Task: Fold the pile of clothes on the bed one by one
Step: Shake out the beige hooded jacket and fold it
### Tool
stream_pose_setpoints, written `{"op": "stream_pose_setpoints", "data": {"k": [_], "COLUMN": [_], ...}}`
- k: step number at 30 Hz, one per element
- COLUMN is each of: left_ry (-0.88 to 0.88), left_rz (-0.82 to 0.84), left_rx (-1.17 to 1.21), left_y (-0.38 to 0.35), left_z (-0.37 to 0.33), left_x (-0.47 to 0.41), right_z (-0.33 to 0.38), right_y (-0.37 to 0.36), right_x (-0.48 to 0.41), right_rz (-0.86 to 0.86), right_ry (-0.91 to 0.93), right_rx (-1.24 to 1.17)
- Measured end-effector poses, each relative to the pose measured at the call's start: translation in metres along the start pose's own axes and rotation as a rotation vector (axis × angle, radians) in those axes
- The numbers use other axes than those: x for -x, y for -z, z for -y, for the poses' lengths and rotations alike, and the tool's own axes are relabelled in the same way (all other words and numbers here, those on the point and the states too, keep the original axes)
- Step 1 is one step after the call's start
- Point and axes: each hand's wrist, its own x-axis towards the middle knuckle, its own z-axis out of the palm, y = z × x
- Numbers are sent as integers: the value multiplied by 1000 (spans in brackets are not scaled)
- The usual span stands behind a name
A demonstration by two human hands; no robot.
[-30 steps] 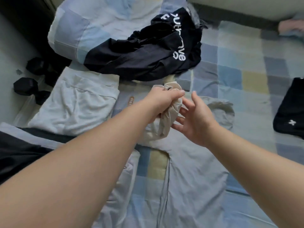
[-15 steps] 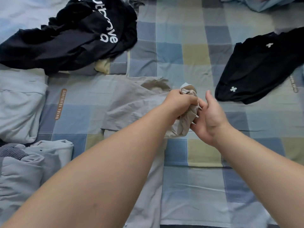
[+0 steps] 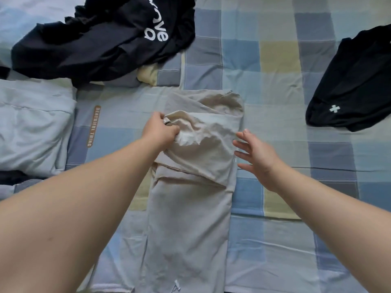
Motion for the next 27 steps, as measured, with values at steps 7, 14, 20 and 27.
{"op": "stream_pose_setpoints", "data": {"k": [7,14,20,27], "left_ry": [-264,-604,-649,-715], "left_rz": [-271,10,-171,-229], "left_rx": [-430,-871,-908,-874], "left_y": [-18,-95,-124,-125], "left_z": [59,112,145,148], "left_x": [-34,-106,-139,-143], "right_z": [-47,-87,-126,-127], "right_y": [-26,-55,-49,-49], "right_x": [-63,-171,-224,-227], "right_rz": [-174,-248,-415,-449], "right_ry": [338,479,643,709], "right_rx": [829,1418,1495,1466]}}
